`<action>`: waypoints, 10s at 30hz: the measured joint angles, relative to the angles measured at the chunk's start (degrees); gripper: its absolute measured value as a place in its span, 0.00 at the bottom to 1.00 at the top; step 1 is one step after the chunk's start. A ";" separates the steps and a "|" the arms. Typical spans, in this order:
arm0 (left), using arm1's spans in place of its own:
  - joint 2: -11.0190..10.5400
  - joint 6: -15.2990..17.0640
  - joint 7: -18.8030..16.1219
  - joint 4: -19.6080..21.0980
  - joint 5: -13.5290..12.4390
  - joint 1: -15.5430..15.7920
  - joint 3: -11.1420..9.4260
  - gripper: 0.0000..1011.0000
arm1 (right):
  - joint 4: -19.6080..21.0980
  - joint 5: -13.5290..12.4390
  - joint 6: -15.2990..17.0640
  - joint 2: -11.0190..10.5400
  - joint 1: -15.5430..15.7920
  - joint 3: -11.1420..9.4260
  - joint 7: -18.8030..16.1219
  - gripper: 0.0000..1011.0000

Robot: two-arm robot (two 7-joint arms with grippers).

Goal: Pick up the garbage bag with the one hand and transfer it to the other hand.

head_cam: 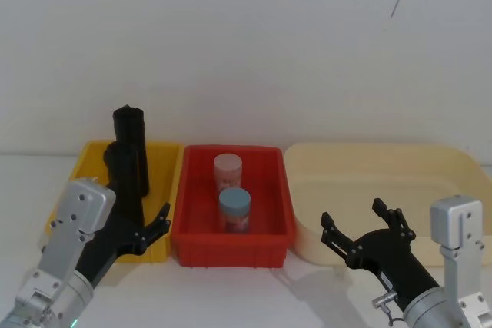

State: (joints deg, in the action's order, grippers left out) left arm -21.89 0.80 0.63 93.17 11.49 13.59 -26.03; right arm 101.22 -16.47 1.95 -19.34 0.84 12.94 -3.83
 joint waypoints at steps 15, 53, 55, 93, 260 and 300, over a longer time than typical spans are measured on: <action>0.00 0.00 0.00 0.00 0.00 0.00 0.00 0.99 | 0.00 0.00 0.00 0.00 0.00 0.00 0.00 0.99; 1.21 -0.69 1.84 -5.43 7.15 0.69 7.46 0.99 | 0.00 0.00 0.00 0.00 0.00 0.00 0.00 0.99; 1.47 -0.50 2.13 -6.11 7.56 1.09 7.66 0.99 | 0.00 0.00 0.00 0.00 0.00 0.00 0.00 0.99; 7.10 -1.84 10.33 -21.87 8.26 12.90 6.35 0.99 | 0.00 0.00 0.00 0.00 0.00 0.00 0.00 0.99; 8.88 -6.69 45.63 -22.70 26.47 20.74 1.78 0.40 | -15.67 -1.53 -3.47 0.97 -20.63 11.88 -21.62 0.99; 8.88 -6.69 45.63 -22.70 26.48 20.74 1.79 0.61 | -19.80 2.77 1.73 3.34 -24.81 11.95 -18.58 0.52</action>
State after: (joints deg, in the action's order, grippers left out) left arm -13.01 -5.90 46.25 70.47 37.97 34.33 -24.24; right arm 81.42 -13.69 3.68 -16.00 -23.97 24.89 -22.41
